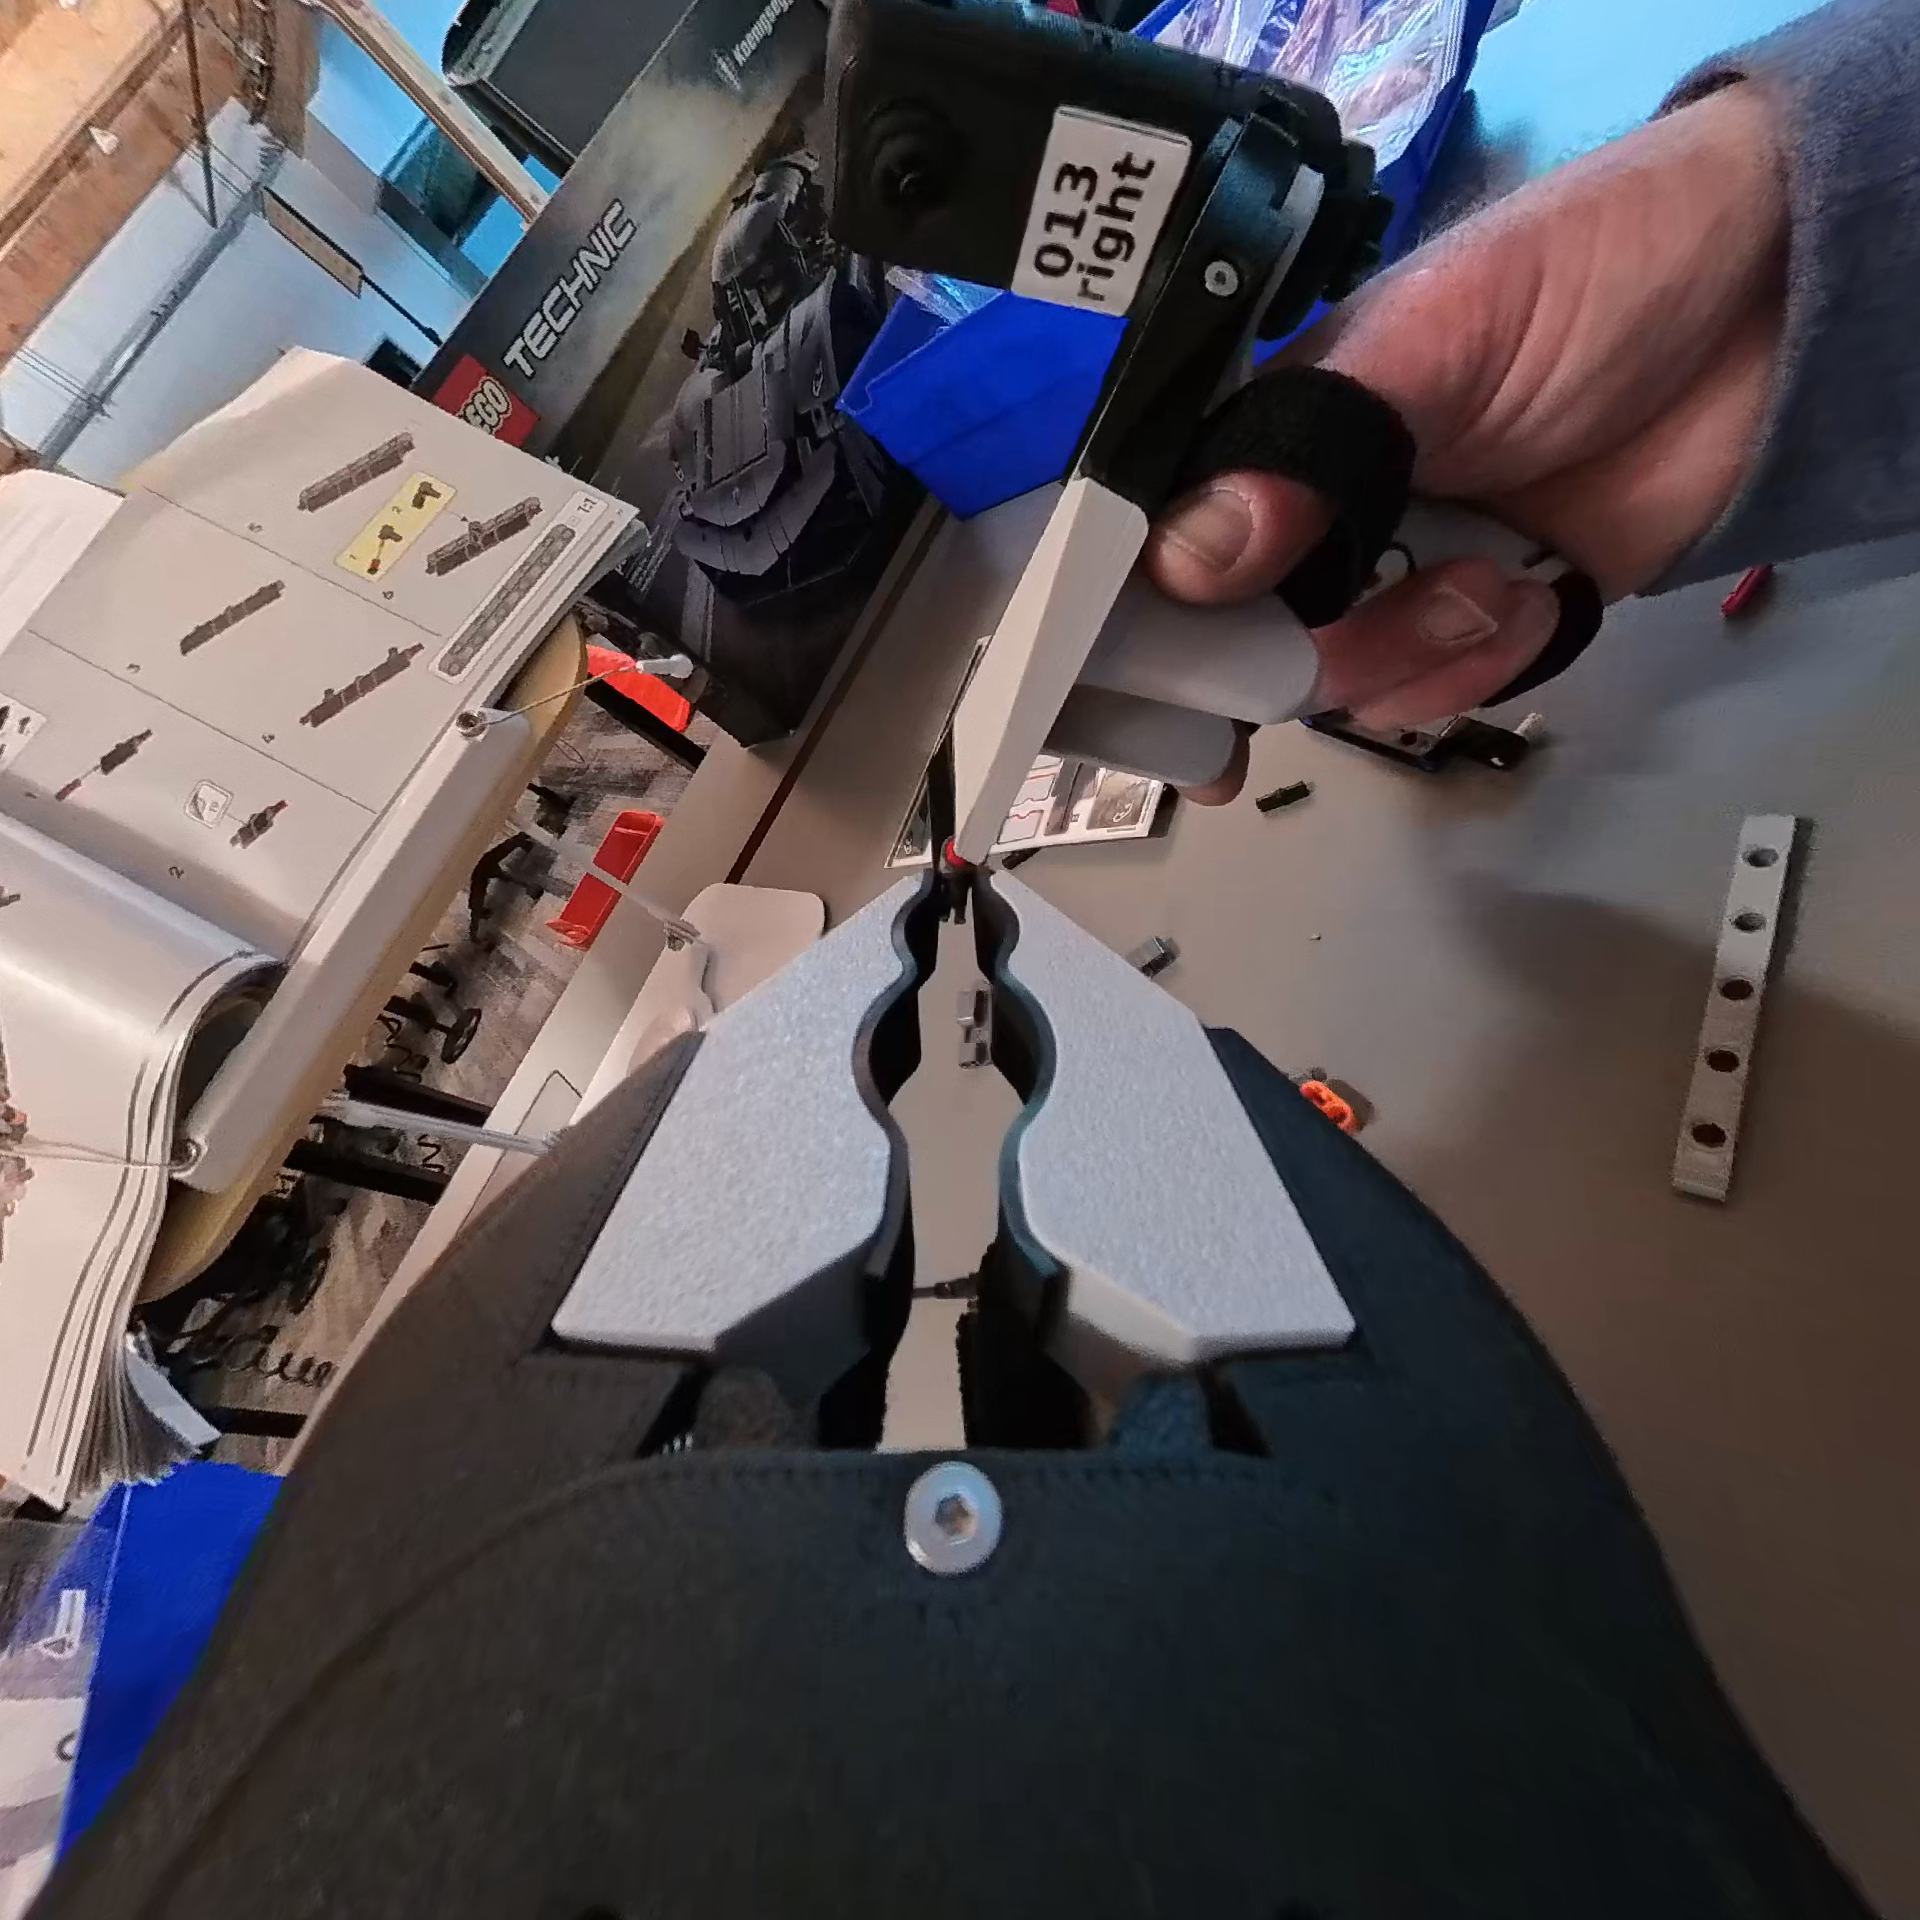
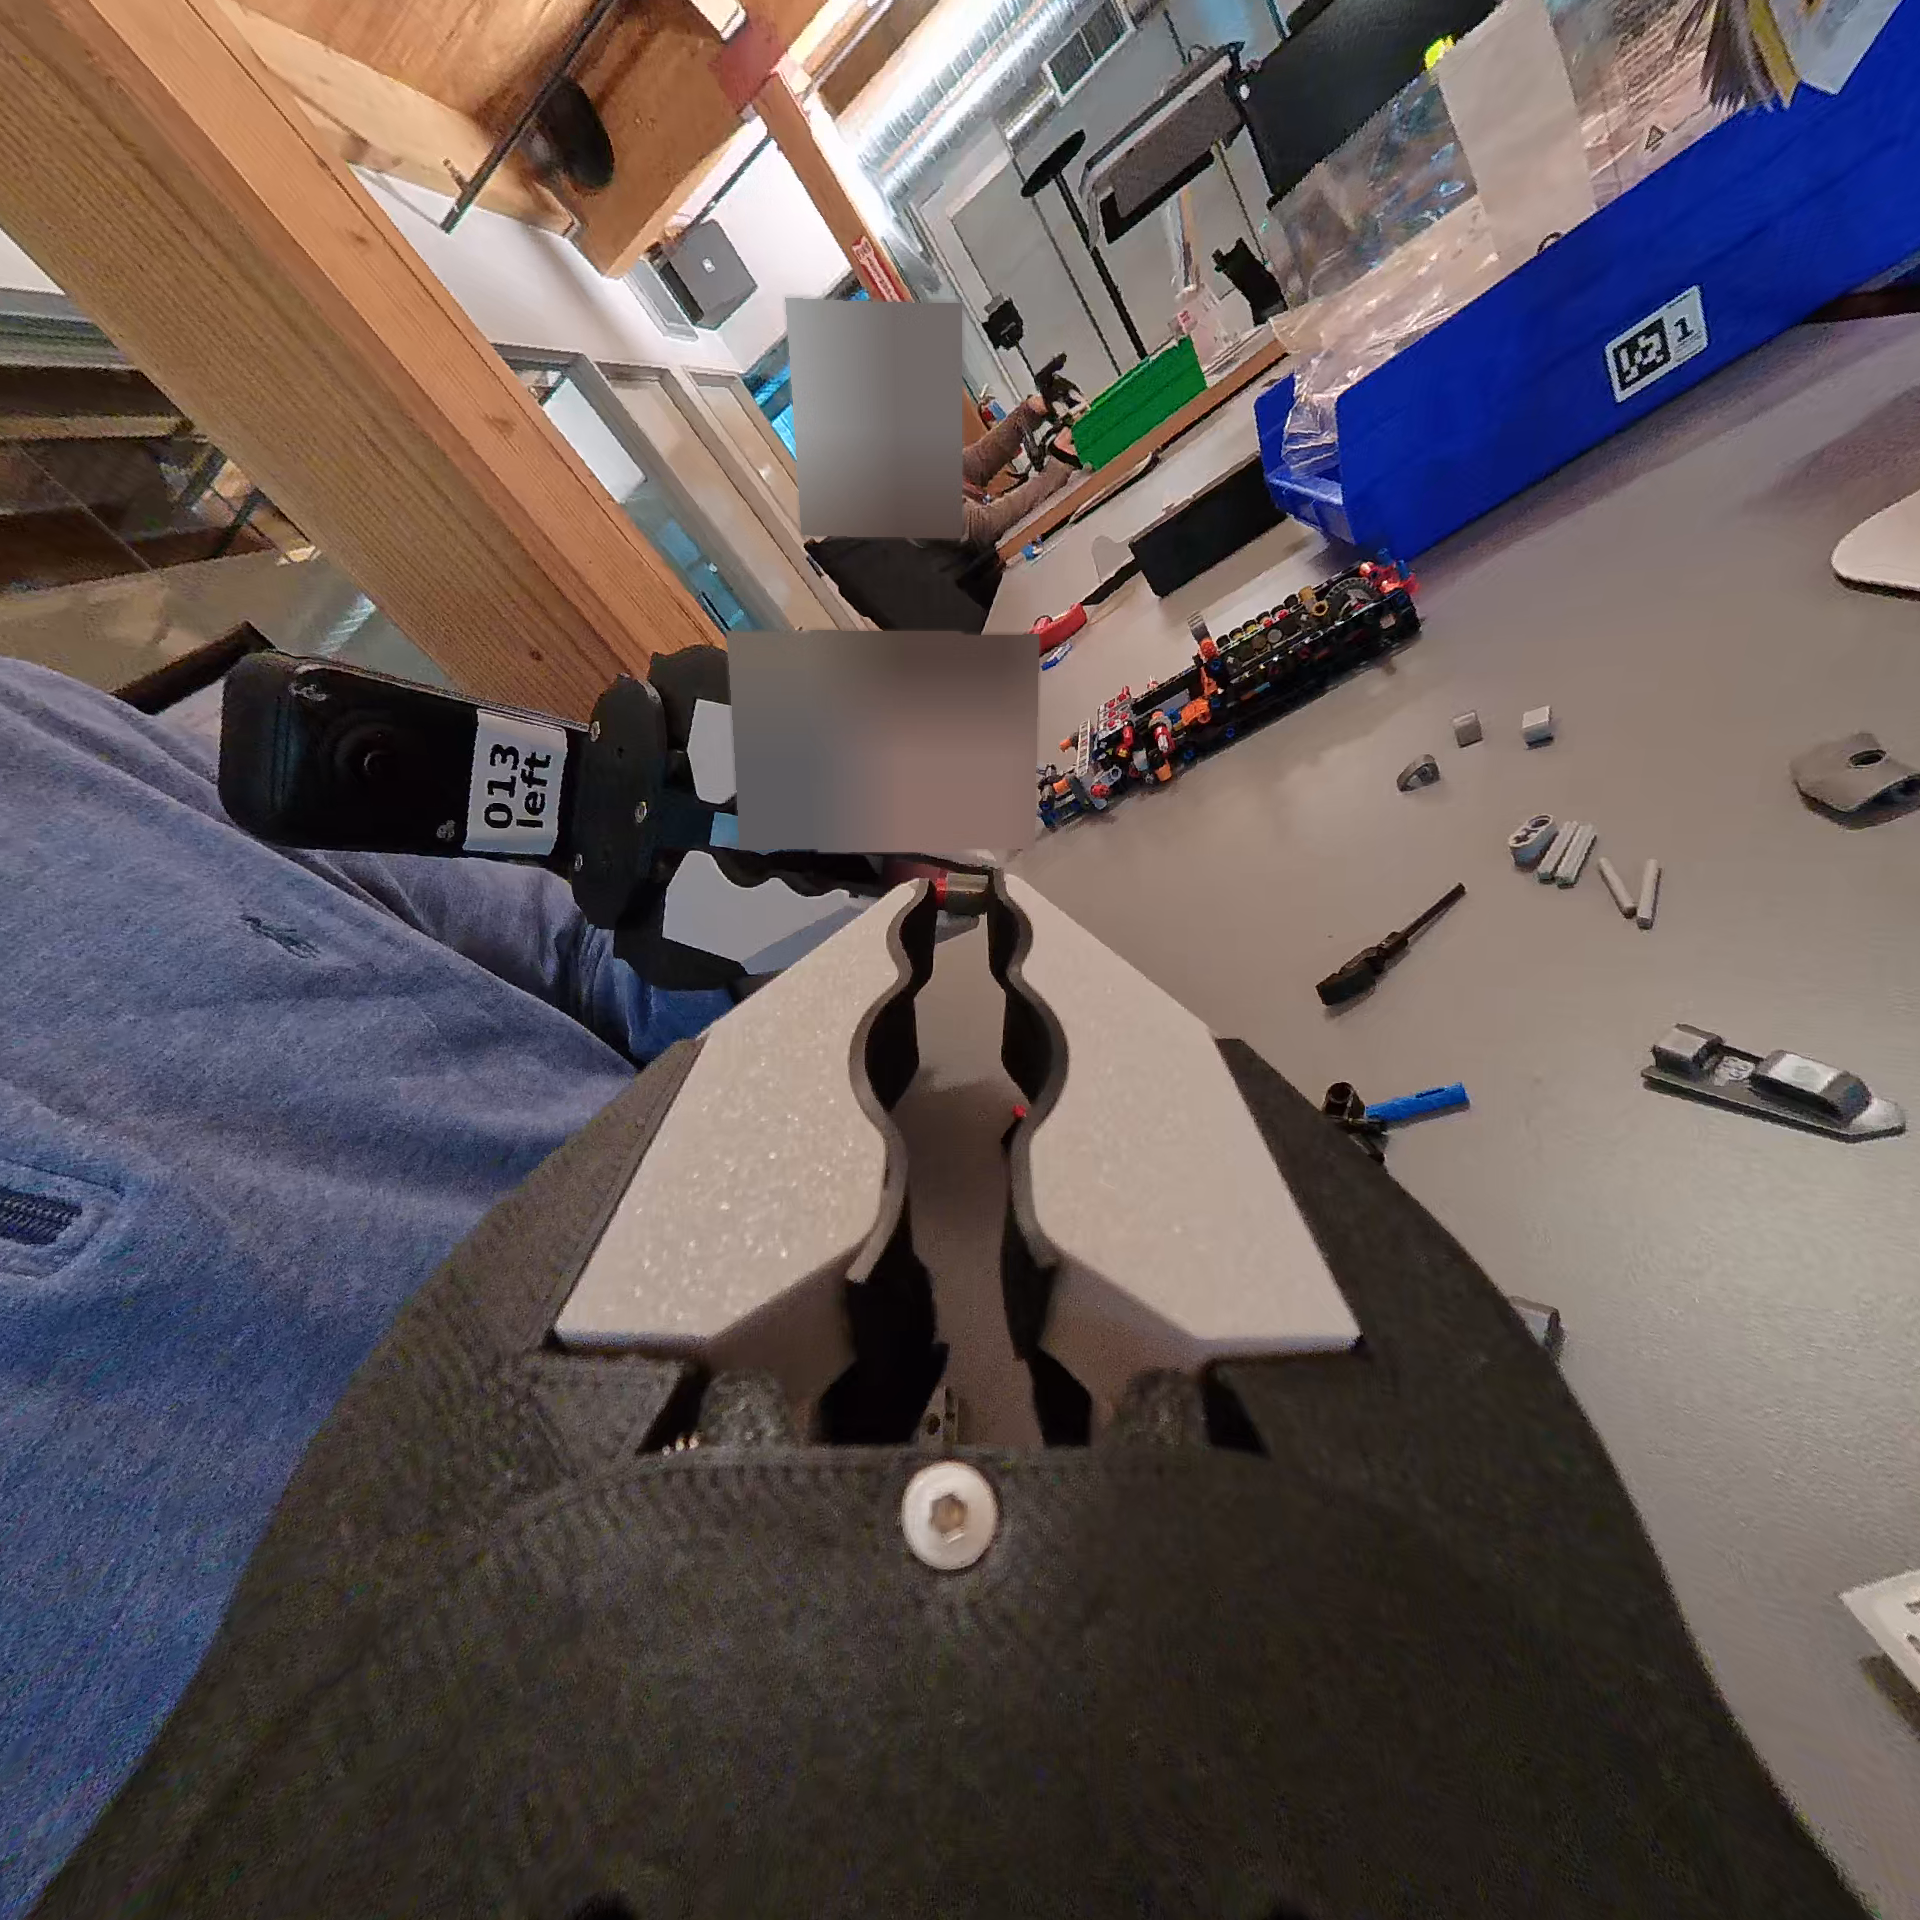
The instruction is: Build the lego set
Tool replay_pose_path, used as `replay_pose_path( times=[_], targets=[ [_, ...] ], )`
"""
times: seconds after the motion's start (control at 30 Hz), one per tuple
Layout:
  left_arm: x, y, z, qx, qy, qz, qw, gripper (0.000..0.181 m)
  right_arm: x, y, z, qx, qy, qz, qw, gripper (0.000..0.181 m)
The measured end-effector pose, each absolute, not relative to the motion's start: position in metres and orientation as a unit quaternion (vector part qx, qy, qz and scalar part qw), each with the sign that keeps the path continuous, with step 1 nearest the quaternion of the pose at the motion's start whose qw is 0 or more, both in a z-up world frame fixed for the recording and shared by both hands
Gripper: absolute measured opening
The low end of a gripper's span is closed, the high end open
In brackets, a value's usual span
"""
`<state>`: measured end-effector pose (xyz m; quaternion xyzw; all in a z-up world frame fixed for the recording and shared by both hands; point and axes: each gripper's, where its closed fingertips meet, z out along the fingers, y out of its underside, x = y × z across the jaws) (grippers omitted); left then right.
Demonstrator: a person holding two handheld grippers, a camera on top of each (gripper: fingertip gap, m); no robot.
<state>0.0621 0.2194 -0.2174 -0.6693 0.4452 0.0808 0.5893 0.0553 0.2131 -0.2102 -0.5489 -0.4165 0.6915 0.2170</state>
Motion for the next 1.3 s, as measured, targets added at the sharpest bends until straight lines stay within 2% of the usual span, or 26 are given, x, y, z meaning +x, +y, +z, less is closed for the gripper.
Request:
replay_pose_path(
  times=[0.9,1.3],
  targets=[
    [0.064,0.234,-0.209,-0.686,0.403,0.050,0.604,0.014,0.068,0.232,-0.199,-0.537,-0.360,0.728,0.229,0.007],
    [0.067,0.224,-0.215,-0.683,0.407,0.051,0.604,0.004,0.060,0.217,-0.207,-0.540,-0.377,0.727,0.195,0.007]
  ],
)
